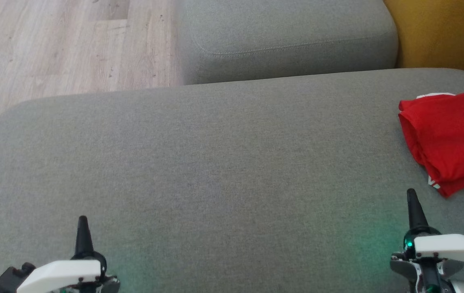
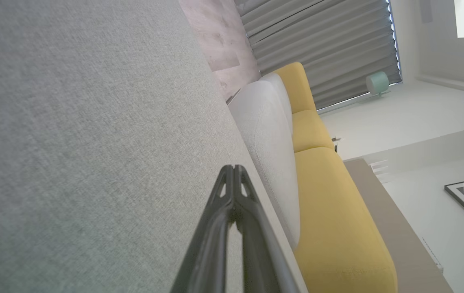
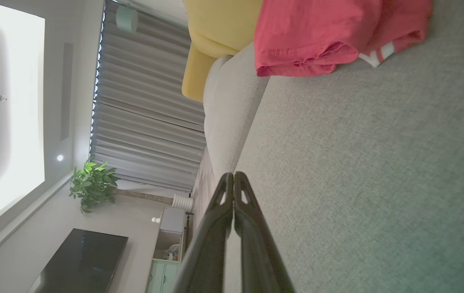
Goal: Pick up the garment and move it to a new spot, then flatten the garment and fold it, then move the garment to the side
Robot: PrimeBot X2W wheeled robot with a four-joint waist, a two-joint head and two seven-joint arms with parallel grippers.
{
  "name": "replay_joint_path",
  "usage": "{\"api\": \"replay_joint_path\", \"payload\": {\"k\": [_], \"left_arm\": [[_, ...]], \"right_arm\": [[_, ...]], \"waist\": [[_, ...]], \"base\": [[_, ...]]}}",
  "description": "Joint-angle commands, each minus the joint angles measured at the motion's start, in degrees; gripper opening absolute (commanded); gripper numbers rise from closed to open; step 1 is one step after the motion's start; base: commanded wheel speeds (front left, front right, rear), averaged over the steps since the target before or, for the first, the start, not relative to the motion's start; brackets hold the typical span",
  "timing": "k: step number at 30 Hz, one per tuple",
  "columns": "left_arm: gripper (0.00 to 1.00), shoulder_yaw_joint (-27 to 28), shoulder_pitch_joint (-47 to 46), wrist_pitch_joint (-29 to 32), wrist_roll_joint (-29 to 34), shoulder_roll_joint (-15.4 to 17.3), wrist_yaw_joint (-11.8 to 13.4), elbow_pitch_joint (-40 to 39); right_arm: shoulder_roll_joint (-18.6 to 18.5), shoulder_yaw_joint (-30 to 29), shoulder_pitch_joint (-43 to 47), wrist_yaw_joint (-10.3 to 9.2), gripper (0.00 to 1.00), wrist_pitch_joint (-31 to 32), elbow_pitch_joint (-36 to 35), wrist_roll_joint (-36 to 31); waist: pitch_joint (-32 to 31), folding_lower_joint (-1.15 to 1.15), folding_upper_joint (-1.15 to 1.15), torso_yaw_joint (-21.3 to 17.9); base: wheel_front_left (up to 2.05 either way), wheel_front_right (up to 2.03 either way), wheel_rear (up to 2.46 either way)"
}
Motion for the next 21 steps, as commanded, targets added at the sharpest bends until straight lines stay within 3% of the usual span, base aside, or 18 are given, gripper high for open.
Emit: {"api": "replay_joint_path", "payload": {"k": [1, 21], "left_arm": [[0.00, 1.95, -3.38, 0.58, -1.52, 0.84, -0.67, -1.37], [0.00, 4.63, -6.40, 3.86, -14.61, 0.75, -2.80, -0.13]], "right_arm": [[-1.08, 0.40, -3.19, 0.35, 0.00, 0.39, -2.32, 1.65], [-1.04, -2.05, -5.31, 0.42, 0.00, 3.62, -2.88, 14.39]], "waist": [[0.04, 0.00, 0.00, 0.00], [0.76, 0.00, 0.00, -0.05]], "base": [[0.00, 0.00, 0.00], [0.00, 0.00, 0.00]]}}
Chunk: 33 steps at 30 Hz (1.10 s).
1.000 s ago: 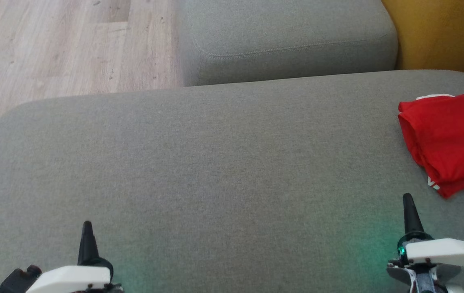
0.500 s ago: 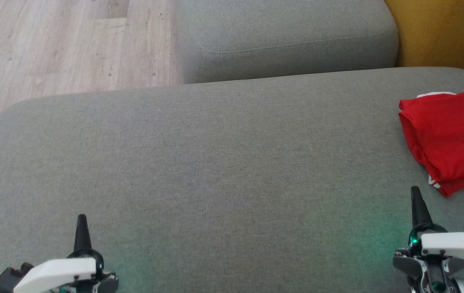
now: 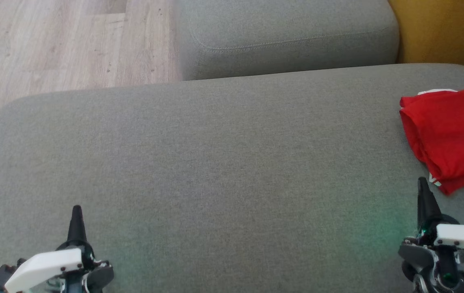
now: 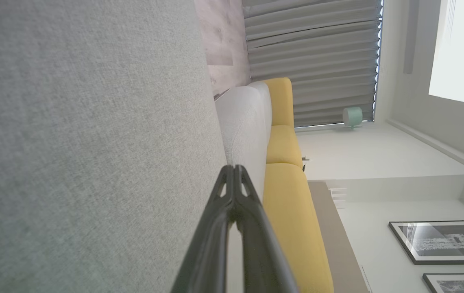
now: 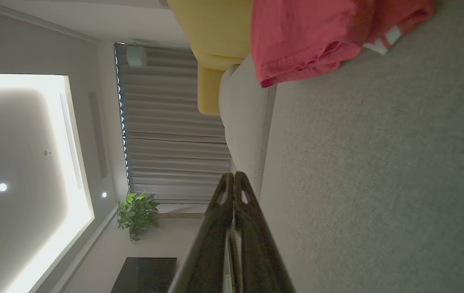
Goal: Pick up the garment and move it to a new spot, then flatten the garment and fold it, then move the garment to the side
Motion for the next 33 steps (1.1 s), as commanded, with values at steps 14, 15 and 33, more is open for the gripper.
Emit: {"api": "replay_joint_path", "payload": {"k": [14, 15, 33], "left_arm": [[0.00, 3.85, -4.81, 2.13, -7.26, 0.61, -1.59, -0.77], [0.00, 3.88, -4.81, 2.16, -7.24, 0.59, -1.59, -0.77], [0.00, 4.32, -4.84, 2.51, -6.87, 0.28, -1.59, -0.74]], "right_arm": [[-0.89, -0.49, -4.24, 0.45, 0.00, 2.08, -2.56, 7.35], [-0.87, -0.52, -4.25, 0.45, 0.00, 2.10, -2.56, 7.33], [-0.59, -0.91, -4.28, 0.45, 0.00, 2.42, -2.53, 6.99]], "waist": [[0.37, 0.00, 0.00, -0.02], [0.36, 0.00, 0.00, -0.02], [0.36, 0.00, 0.00, -0.02]], "base": [[0.00, 0.00, 0.00], [0.00, 0.00, 0.00], [0.00, 0.00, 0.00]]}}
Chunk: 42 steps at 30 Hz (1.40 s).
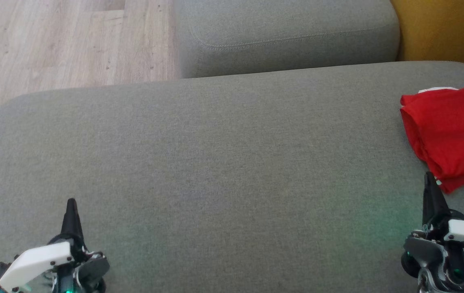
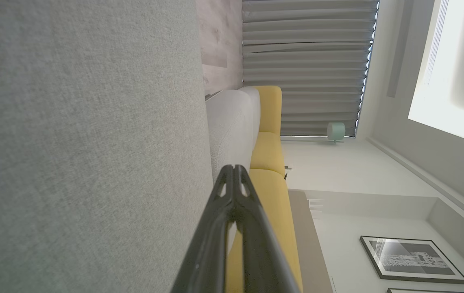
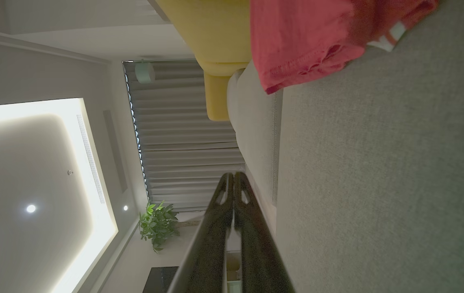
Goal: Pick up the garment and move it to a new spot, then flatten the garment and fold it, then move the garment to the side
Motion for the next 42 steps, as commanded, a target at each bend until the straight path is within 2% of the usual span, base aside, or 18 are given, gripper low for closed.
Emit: {"api": "replay_joint_path", "payload": {"k": [1, 42], "left_arm": [[0.00, 2.31, -2.85, 0.52, 0.29, 0.48, -0.41, -1.62], [0.00, 3.05, -2.91, 1.11, 0.91, -0.04, -0.41, -1.58]], "right_arm": [[-0.58, 1.01, -2.92, 0.45, 0.00, 0.60, -2.21, 0.00], [-0.12, 0.35, -2.98, 0.45, 0.00, 1.13, -2.17, -0.55]], "waist": [[0.00, 0.00, 0.00, 0.00], [0.00, 0.00, 0.00, 0.00]], "base": [[0.00, 0.00, 0.00], [0.00, 0.00, 0.00]]}}
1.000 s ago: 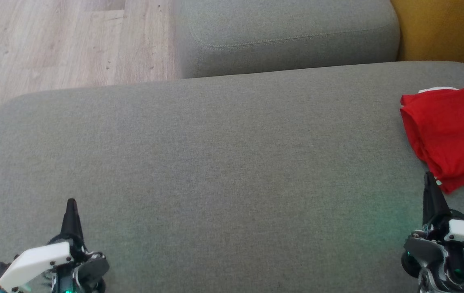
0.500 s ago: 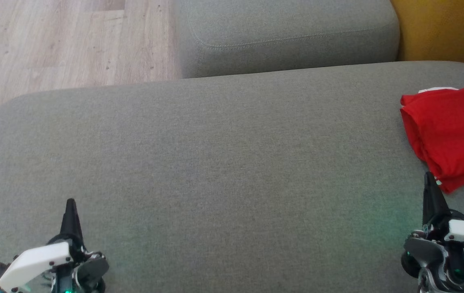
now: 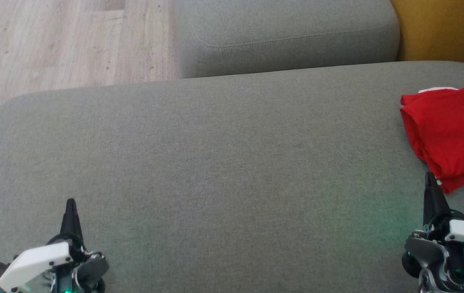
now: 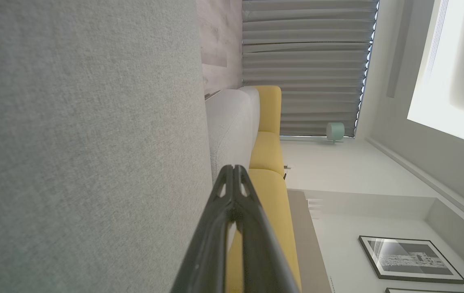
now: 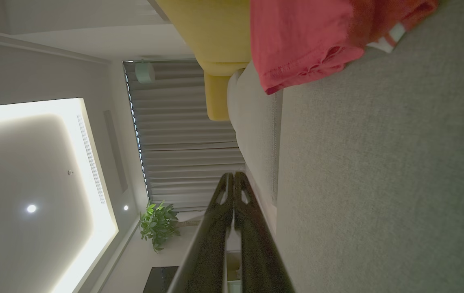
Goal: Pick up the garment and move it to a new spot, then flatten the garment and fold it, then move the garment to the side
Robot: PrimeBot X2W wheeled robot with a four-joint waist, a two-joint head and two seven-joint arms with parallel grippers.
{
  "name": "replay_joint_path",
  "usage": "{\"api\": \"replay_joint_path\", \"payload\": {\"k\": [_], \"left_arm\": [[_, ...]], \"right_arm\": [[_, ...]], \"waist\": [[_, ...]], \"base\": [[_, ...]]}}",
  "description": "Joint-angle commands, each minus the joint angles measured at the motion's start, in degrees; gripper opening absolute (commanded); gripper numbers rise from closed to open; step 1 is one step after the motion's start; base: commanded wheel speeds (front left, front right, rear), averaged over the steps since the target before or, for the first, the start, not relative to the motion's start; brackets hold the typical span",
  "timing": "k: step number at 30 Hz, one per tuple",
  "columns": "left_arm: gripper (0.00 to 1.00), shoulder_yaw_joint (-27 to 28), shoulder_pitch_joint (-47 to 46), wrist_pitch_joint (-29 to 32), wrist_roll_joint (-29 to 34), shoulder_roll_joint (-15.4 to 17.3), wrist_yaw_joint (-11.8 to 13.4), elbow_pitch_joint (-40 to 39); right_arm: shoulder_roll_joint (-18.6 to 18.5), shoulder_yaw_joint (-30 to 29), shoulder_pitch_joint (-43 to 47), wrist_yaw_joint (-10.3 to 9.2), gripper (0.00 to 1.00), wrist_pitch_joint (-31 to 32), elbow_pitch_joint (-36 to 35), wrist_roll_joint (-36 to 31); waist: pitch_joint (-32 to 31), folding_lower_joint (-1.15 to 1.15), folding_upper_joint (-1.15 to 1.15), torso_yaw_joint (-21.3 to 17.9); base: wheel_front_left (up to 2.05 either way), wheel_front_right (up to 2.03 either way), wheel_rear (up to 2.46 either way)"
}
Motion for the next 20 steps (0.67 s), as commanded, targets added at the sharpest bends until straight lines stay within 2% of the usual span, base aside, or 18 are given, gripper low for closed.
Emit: {"api": "replay_joint_path", "payload": {"k": [1, 20], "left_arm": [[0.00, 2.01, -2.91, 0.18, 0.63, 0.41, -0.41, -1.62], [0.00, 2.25, -2.93, 0.37, 0.83, 0.24, -0.41, -1.61]], "right_arm": [[-0.33, 0.94, -2.98, 0.45, 0.00, 0.48, -2.17, -0.32], [-0.18, 0.73, -3.00, 0.45, 0.00, 0.65, -2.16, -0.50]], "waist": [[0.00, 0.00, 0.00, 0.00], [0.00, 0.00, 0.00, 0.00]], "base": [[0.00, 0.00, 0.00], [0.00, 0.00, 0.00]]}}
